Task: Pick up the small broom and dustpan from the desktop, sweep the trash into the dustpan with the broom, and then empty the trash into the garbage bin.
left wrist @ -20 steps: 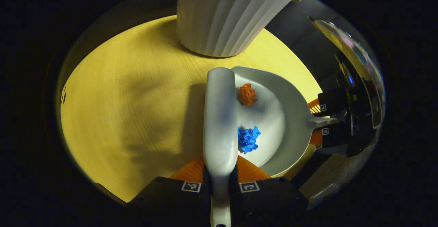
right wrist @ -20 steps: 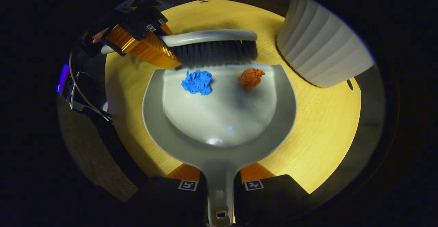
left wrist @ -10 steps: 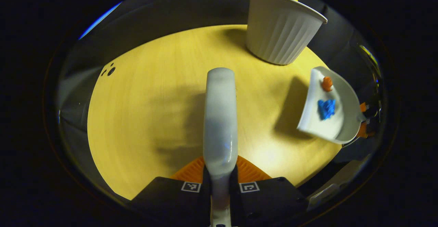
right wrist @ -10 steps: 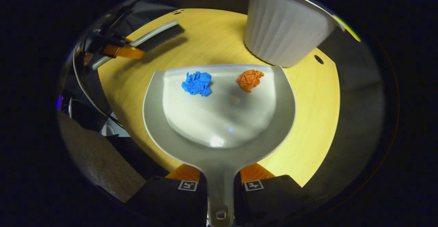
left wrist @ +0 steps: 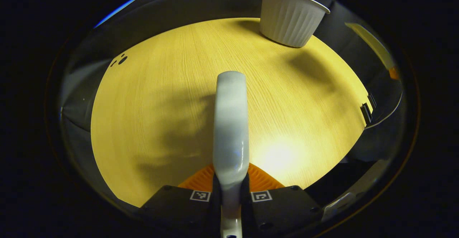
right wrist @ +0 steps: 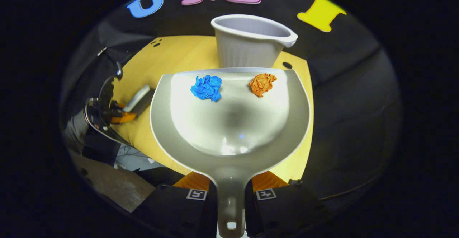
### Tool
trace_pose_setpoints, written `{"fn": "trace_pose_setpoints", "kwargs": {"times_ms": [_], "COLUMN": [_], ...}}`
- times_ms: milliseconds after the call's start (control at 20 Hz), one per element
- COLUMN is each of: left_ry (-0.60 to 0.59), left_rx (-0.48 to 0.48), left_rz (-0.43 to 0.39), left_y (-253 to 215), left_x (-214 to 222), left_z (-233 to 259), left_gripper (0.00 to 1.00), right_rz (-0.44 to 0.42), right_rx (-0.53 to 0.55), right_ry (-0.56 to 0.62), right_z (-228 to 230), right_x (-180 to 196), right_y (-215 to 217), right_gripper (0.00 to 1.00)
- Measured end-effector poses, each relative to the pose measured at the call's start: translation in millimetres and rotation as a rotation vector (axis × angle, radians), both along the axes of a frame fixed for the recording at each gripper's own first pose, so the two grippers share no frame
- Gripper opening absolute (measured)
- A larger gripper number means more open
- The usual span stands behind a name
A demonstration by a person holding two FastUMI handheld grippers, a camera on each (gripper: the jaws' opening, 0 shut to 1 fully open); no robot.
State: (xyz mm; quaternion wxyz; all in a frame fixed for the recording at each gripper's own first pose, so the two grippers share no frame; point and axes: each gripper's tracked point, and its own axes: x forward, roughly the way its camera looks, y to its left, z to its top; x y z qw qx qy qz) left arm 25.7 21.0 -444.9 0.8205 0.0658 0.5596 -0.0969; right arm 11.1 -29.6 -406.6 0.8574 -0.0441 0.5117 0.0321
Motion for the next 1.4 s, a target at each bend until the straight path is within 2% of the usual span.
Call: {"fn": "trace_pose_setpoints", "kwargs": {"times_ms": [150,200,300,400,450,650,950,1100,1150,1200,1400], "left_ry": [-0.005,-0.003,0.000,0.001,0.002,-0.005,-0.006,-0.004,-0.003,-0.003,-0.002], "left_rx": [-0.026,-0.029,-0.029,-0.029,-0.033,-0.047,-0.051,-0.060,-0.060,-0.061,-0.067], "left_rz": [0.001,-0.005,-0.023,-0.032,-0.031,-0.014,0.028,0.049,0.053,0.057,0.064], "left_y": [2,2,0,-2,-3,-1,10,14,15,16,16], "left_x": [-7,-10,-17,-21,-22,-24,-26,-28,-29,-29,-28], "left_z": [1,0,-2,-4,-4,-3,-6,-7,-8,-9,-9], "left_gripper": [0.27,0.27,0.26,0.27,0.27,0.27,0.27,0.27,0.26,0.26,0.26], "right_rz": [-0.049,-0.060,-0.074,-0.068,-0.065,-0.059,0.072,0.149,0.172,0.192,0.261], "right_rx": [-0.033,-0.059,-0.096,-0.161,-0.195,-0.316,-0.536,-0.617,-0.647,-0.675,-0.742], "right_ry": [-0.054,-0.071,-0.089,-0.083,-0.086,-0.043,0.093,0.183,0.211,0.231,0.296], "right_z": [-11,-13,-21,-22,-22,-25,-5,9,15,19,31], "right_x": [5,8,10,11,13,11,-3,-3,-1,3,11], "right_y": [4,3,3,-3,-6,-23,-51,-59,-62,-66,-68], "right_gripper": [0.35,0.39,0.35,0.39,0.34,0.34,0.34,0.34,0.39,0.34,0.35]}}
